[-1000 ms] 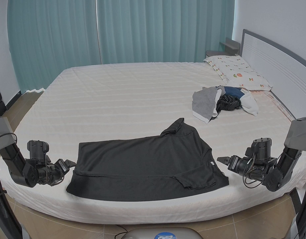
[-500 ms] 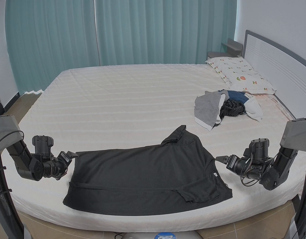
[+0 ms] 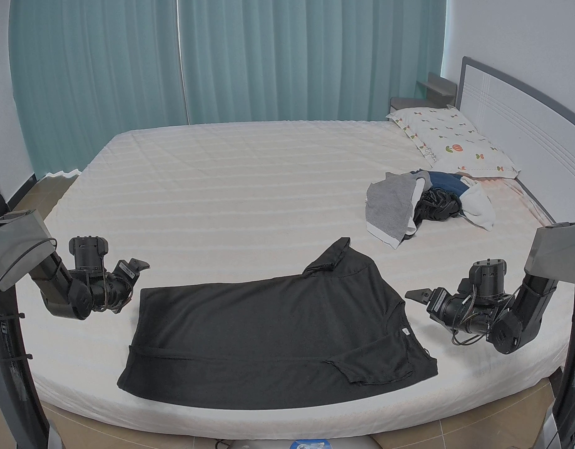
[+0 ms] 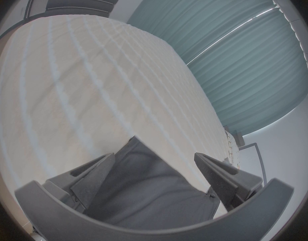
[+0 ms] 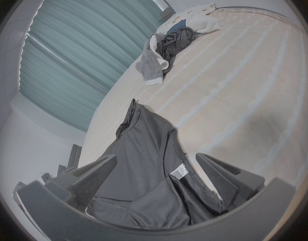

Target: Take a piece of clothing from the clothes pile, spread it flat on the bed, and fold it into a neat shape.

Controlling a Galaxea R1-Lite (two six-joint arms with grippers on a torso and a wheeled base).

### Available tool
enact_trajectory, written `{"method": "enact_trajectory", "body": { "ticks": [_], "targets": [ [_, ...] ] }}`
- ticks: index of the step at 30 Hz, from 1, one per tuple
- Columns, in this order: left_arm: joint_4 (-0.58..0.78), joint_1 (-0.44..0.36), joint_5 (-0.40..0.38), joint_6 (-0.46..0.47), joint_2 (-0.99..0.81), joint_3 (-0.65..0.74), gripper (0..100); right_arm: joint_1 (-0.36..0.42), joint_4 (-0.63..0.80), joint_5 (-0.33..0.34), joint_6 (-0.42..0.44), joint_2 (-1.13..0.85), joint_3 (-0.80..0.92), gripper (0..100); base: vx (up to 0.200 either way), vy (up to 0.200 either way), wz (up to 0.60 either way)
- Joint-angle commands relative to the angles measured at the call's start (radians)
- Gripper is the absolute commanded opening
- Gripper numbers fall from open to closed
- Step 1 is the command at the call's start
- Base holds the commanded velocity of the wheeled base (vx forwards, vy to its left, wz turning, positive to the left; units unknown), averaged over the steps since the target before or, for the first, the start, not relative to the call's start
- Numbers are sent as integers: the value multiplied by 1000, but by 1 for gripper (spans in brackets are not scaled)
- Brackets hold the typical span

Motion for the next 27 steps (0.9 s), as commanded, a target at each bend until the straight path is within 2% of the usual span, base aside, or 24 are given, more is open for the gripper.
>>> {"method": "enact_trajectory", "body": {
  "ticks": [1, 5, 8, 10, 13, 21, 27],
  "targets": [
    [4, -12, -8, 16, 110, -149, 100, -46, 0, 33, 11, 21, -19, 100, 0, 0, 0],
    [2, -16, 3, 69, 156, -218, 100, -47, 0, 48, 17, 24, -22, 100, 0, 0, 0],
    [-2, -16, -10, 89, 175, -213, 100, -50, 3, 88, 37, 37, -36, 100, 0, 0, 0],
    [-7, -16, 1, 155, 196, -210, 100, -60, 3, 88, 40, 82, -67, 100, 0, 0, 0],
    [-10, -14, 3, 206, 202, -182, 100, -60, 0, 88, 42, 134, -102, 100, 0, 0, 0],
    [-91, -9, 4, 220, 204, -124, 100, -56, -2, 91, 43, 139, -97, 100, 0, 0, 0],
    [-104, -11, 4, 220, 215, -126, 100, -46, -2, 86, 54, 142, -96, 100, 0, 0, 0]
  ]
}}
